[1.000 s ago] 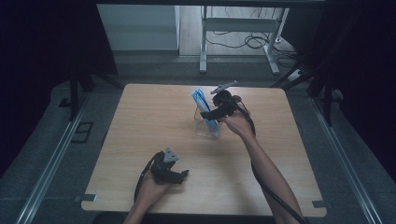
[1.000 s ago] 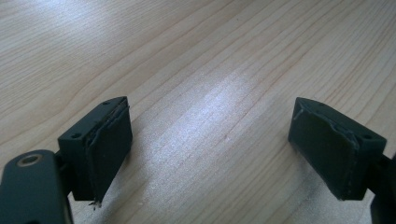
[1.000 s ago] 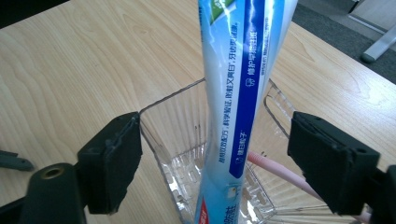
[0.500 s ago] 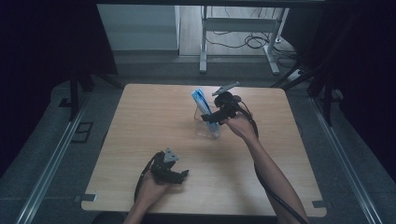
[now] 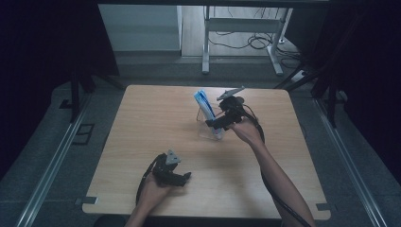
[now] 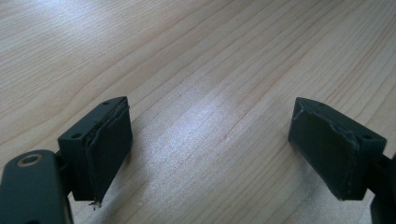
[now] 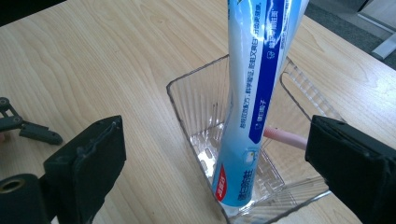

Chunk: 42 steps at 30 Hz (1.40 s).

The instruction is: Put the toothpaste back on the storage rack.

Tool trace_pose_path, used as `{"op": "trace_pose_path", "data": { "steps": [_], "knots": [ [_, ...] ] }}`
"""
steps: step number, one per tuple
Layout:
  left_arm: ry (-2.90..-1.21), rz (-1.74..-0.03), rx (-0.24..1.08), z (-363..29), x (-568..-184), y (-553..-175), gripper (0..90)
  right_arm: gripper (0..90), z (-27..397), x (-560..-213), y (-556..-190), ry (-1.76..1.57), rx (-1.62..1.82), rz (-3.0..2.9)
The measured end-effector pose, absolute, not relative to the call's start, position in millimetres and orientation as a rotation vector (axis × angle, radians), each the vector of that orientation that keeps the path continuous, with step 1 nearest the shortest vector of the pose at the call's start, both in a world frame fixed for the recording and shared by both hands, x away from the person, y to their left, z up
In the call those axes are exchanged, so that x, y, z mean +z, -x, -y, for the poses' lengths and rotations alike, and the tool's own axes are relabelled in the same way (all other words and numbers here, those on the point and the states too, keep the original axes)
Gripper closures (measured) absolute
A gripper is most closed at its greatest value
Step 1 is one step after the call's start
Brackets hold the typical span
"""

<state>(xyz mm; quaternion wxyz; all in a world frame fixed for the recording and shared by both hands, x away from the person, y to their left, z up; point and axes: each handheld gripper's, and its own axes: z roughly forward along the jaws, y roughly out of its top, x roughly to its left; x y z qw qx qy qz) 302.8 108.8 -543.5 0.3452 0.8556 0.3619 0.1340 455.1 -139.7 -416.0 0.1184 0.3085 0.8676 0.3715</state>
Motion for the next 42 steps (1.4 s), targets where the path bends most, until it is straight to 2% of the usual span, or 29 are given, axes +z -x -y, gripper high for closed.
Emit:
{"op": "trace_pose_path", "data": {
  "steps": [42],
  "knots": [
    [-2.219, -0.943, 0.350, -108.5, -543.6, -302.6, 13.6, 3.1, 171.8, -416.3, -403.9, -0.875, 1.110, -2.510]
  ]
}}
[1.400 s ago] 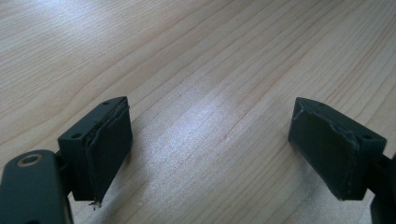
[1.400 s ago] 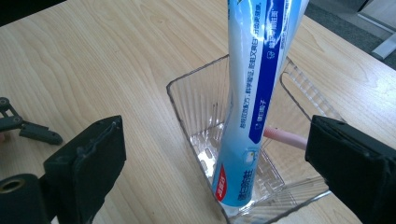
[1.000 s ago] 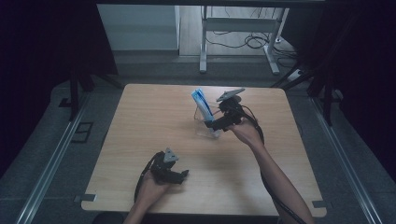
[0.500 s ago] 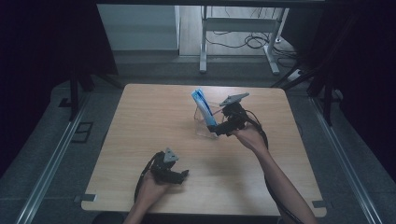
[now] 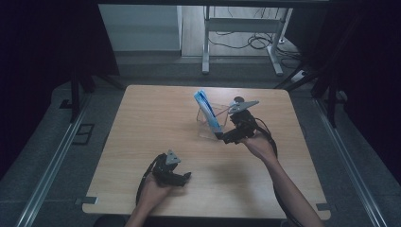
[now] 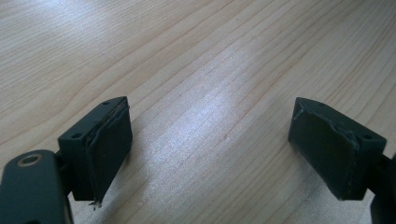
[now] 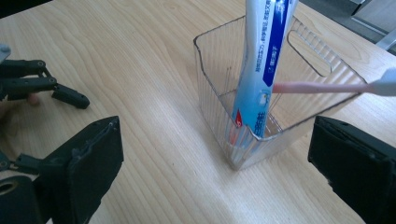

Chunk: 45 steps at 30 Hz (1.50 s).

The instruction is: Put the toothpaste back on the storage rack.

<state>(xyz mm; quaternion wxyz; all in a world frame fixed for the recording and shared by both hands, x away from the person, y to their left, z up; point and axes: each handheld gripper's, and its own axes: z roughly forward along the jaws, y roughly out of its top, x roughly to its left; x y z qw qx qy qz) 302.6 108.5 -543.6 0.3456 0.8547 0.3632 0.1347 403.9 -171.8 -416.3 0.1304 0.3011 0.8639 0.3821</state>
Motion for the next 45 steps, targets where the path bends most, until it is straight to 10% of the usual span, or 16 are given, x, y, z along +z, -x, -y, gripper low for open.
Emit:
{"op": "trace_pose_path", "data": {
  "steps": [45],
  "knots": [
    [-2.216, -0.942, 0.351, -108.5, -543.8, -302.7, 13.6, 2.6, 213.0, -459.3, -348.8, -0.885, 1.118, -2.485]
  ]
}}
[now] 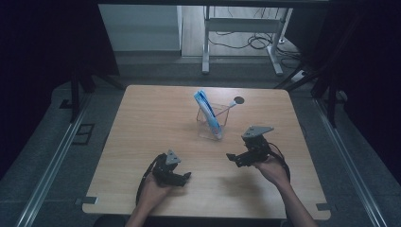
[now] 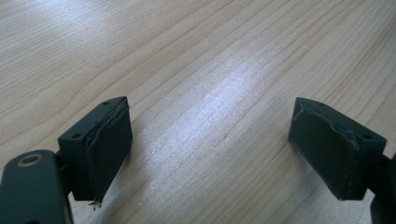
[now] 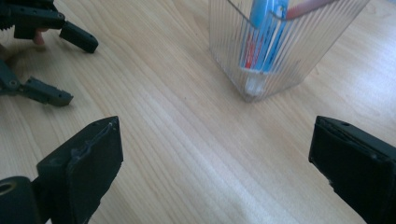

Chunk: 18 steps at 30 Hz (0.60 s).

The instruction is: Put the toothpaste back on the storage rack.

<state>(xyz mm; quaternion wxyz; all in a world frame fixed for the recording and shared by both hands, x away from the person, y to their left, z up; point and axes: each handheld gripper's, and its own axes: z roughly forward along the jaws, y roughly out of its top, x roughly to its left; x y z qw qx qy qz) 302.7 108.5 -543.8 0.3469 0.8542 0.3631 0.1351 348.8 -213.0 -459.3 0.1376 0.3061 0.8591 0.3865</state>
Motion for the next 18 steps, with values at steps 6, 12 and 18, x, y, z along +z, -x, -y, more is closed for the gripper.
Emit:
{"op": "trace_pose_path", "data": {
  "steps": [6, 12, 18],
  "knots": [
    [-2.218, -0.941, 0.351, -108.6, -543.7, -302.7, 13.6, 2.8, 222.8, -468.6, -342.5, -0.918, 1.131, -2.474],
    [-2.218, -0.942, 0.348, -108.6, -543.6, -302.5, 13.6, 3.1, 236.6, -479.6, -336.8, -0.958, 1.130, -2.454],
    [-2.219, -0.942, 0.348, -108.5, -543.6, -302.5, 13.6, 3.3, 248.2, -488.2, -330.9, -0.984, 1.123, -2.440]
  ]
}}
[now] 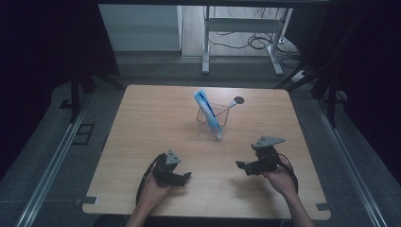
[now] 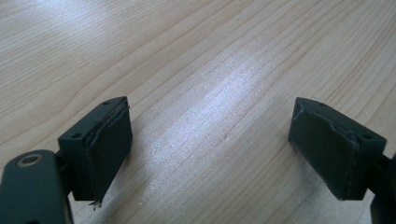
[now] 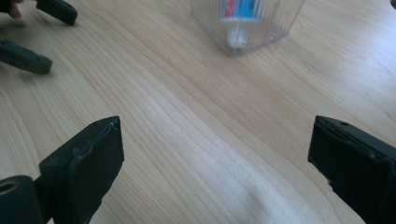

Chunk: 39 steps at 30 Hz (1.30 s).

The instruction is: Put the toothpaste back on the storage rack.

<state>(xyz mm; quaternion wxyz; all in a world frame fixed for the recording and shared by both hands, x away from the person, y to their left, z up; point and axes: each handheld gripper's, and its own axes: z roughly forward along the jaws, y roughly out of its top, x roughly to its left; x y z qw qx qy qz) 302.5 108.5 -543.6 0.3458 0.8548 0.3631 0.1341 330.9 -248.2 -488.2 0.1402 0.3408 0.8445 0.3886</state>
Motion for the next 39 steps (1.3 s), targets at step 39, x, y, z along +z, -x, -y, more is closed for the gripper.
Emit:
{"op": "trace_pose_path", "data": {
  "steps": [39],
  "knots": [
    [-2.216, -0.949, 0.351, -108.3, -543.6, -302.0, 13.7, 3.8, 275.1, -542.9, -289.5, -1.040, 1.014, -2.440]
  ]
}}
